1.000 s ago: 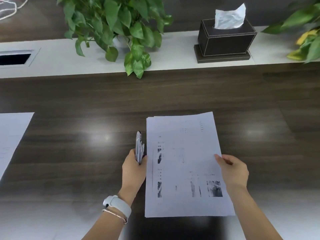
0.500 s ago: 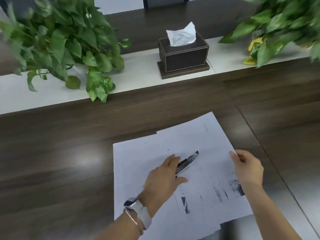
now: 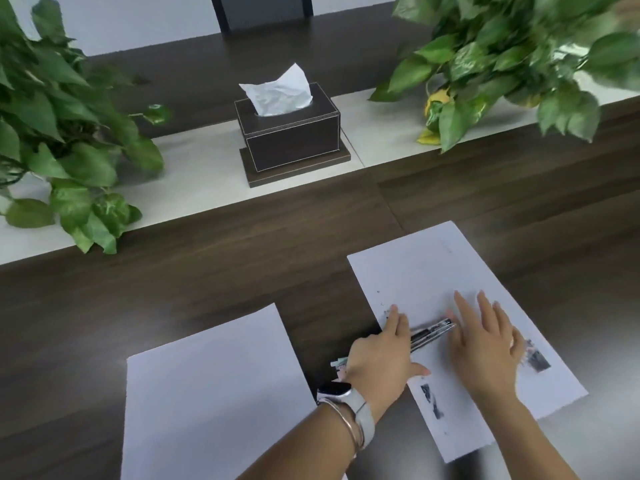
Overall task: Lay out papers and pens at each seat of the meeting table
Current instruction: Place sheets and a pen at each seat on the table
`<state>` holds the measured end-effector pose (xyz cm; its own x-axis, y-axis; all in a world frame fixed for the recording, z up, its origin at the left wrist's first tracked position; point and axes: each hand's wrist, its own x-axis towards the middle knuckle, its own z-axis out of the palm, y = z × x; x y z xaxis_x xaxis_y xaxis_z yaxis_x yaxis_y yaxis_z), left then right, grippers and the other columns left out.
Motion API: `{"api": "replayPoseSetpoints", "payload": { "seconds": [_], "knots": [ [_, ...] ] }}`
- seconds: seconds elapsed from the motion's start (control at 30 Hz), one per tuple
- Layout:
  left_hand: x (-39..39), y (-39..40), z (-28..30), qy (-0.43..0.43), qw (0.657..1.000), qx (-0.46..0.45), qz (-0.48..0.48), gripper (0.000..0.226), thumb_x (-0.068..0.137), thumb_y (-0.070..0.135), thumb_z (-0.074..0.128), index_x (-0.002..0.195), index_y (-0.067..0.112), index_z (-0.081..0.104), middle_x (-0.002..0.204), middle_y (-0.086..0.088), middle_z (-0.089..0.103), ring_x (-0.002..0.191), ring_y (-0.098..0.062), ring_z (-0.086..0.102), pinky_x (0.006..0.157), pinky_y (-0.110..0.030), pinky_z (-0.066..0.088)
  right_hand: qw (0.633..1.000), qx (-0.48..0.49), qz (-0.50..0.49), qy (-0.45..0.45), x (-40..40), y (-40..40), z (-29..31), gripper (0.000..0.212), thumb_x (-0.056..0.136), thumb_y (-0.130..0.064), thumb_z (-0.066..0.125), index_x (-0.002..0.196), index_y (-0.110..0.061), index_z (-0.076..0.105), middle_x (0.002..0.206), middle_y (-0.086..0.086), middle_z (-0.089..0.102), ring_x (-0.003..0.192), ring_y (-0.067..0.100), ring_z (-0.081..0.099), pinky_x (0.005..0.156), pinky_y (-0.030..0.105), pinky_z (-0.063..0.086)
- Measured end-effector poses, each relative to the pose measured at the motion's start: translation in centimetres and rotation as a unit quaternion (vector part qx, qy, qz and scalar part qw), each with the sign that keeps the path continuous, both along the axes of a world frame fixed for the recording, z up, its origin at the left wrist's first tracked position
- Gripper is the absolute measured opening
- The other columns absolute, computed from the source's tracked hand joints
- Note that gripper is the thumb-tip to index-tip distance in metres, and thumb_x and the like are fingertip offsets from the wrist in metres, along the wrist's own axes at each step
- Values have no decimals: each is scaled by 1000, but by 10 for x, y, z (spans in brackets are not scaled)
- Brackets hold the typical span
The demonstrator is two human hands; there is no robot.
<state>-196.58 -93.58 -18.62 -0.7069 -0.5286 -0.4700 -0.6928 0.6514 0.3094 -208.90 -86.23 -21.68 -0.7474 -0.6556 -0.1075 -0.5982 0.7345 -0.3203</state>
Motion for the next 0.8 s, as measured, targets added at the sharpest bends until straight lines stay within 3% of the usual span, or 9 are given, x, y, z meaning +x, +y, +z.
{"api": "replayPoseSetpoints", "payload": {
  "seconds": [0.2,0.4,0.47,0.57,0.67,0.73,0.8],
  "knots": [
    [-16,1,-5,6,1000,7,-20,82,89,52,48,148,8,13,161,-1,-5,106,-36,60,69,-35,34,999,19,-18,-24,-11,12,-12,48,96,-32,32,144,-32,30,158,5,17,147,24,5,115,50,-4],
    [-21,3,-6,19,999,25,-10,81,90,51,48,148,7,12,161,-2,-6,105,-35,61,68,-33,31,999,38,-23,-32,-18,14,-8,50,96,-29,34,145,-34,28,159,3,14,147,21,2,116,49,-3],
    [-17,3,-2,27,999,30,-4,80,90,50,49,148,9,13,161,-1,-5,107,-36,59,70,-35,34,999,37,-13,-34,-18,14,-5,52,94,-40,25,146,-33,26,159,3,13,147,22,1,116,49,-5],
    [3,0,7,51,997,39,29,72,91,49,48,148,14,18,160,1,3,111,-35,57,84,-40,44,999,-13,-20,-23,-5,14,3,76,80,-60,13,145,-25,30,157,9,20,147,27,8,116,50,-1],
    [39,-3,12,83,990,40,110,61,93,44,48,145,22,25,157,7,16,118,-28,55,94,-39,44,994,-110,-12,-4,31,13,14,58,88,-42,44,132,-5,50,140,23,47,132,42,38,108,56,28],
    [68,-4,13,99,979,45,173,58,93,43,49,144,25,28,152,9,26,121,-22,53,97,-35,45,989,-128,-15,-71,70,11,19,44,91,-28,55,130,-7,53,137,17,51,129,34,40,107,48,33],
    [94,-5,13,111,966,52,226,56,92,41,51,142,28,29,148,9,33,122,-18,52,97,-31,45,984,-108,2,-142,109,11,21,45,88,-26,60,130,-14,53,136,8,51,128,24,38,105,35,32]
  ]
}}
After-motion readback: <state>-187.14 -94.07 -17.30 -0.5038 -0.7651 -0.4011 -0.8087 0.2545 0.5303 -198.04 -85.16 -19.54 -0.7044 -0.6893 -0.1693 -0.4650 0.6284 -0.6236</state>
